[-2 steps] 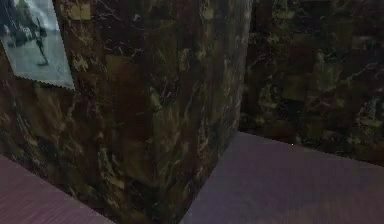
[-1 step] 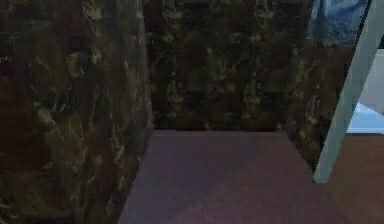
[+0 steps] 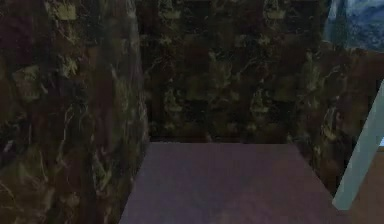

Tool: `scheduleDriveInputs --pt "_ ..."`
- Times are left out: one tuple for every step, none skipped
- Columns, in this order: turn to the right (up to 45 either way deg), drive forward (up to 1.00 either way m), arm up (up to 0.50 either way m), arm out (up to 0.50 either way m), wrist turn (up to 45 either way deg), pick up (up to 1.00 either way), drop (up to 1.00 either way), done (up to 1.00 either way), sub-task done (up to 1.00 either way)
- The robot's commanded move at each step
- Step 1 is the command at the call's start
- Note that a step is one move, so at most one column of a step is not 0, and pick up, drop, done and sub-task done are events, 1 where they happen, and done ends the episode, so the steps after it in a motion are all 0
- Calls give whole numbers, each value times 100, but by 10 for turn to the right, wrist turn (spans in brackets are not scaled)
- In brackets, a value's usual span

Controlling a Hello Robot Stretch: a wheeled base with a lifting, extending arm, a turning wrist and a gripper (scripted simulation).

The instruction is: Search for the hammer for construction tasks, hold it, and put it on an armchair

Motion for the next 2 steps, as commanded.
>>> scheduleDriveInputs --pt "-450 0 0 0 0 0 0 0 0" --pt "-150 0 0 0 0 0 0 0 0"
